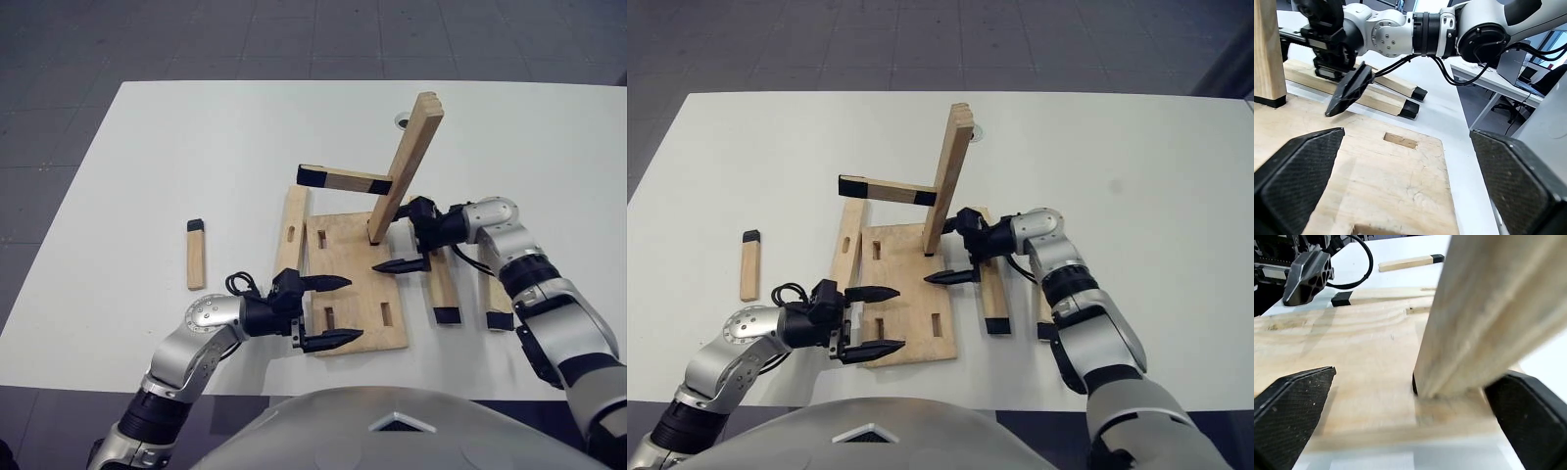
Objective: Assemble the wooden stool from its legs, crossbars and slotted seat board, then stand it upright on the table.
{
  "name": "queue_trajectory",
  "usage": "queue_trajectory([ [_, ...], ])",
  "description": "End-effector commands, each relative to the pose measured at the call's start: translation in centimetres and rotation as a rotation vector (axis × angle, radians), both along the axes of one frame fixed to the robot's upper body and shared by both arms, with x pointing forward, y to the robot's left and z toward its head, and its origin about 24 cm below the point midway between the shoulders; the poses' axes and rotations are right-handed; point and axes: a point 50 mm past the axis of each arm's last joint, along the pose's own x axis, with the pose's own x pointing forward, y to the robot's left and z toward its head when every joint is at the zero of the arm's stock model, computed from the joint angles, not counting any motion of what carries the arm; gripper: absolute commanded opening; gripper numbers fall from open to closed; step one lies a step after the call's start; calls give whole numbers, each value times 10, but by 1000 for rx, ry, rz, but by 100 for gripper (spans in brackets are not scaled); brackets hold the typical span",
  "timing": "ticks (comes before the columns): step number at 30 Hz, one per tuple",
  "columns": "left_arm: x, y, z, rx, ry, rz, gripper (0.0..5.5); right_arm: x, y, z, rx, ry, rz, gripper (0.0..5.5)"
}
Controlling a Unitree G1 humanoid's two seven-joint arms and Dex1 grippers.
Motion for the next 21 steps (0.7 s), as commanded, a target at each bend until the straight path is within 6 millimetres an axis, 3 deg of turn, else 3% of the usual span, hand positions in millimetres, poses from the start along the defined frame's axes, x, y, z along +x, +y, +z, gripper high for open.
queue_trajectory([
  [1, 4, 1, -3, 46, -29, 14, 474, -23, -21, -20, -95, 79, -62, 546],
  [8, 11, -1, -2, 151, -144, 52, 474, -24, -32, 20, 94, -55, -231, 546],
  [14, 18, -9, 18, 247, -344, 82, 474, -27, -43, 51, 263, -106, -392, 546],
  [21, 8, -15, 35, 356, -476, -49, 474, -16, -63, 86, 524, -149, -679, 546],
])
